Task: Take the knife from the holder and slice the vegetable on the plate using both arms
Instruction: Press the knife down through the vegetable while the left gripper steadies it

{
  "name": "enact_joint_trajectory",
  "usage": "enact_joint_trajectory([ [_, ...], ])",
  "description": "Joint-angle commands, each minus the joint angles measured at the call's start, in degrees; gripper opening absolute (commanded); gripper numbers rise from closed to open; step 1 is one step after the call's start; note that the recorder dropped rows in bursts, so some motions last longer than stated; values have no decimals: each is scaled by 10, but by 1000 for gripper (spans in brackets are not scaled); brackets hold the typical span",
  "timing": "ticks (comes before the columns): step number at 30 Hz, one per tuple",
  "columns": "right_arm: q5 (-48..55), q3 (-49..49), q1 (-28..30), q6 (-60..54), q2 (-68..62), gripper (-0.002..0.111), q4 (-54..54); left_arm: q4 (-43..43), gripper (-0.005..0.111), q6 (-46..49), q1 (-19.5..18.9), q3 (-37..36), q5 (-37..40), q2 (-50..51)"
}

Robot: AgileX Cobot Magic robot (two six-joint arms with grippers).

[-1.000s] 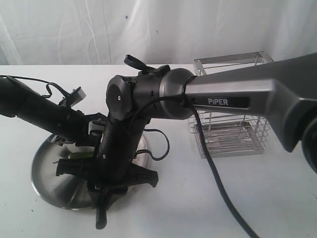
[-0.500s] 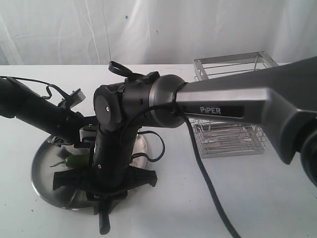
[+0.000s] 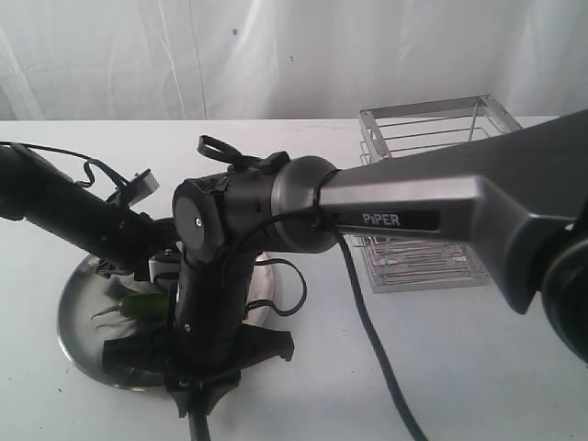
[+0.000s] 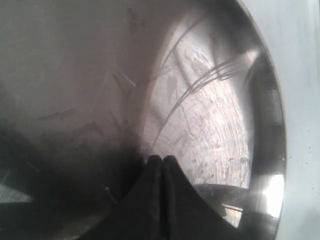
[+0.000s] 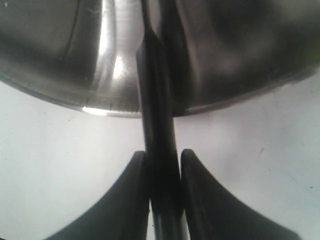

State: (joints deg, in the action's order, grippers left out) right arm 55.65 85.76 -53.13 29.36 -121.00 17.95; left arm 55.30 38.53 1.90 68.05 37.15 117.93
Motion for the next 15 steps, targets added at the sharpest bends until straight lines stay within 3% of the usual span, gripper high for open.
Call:
enact_joint_trajectory([
  [1,32,-10,0,11,8,0,-10,-98,0,-24,-1,-14,6,5],
  [15,40,-11,0,-8,25,0,-42,-43,0,-28,-1,0,-17,-79],
])
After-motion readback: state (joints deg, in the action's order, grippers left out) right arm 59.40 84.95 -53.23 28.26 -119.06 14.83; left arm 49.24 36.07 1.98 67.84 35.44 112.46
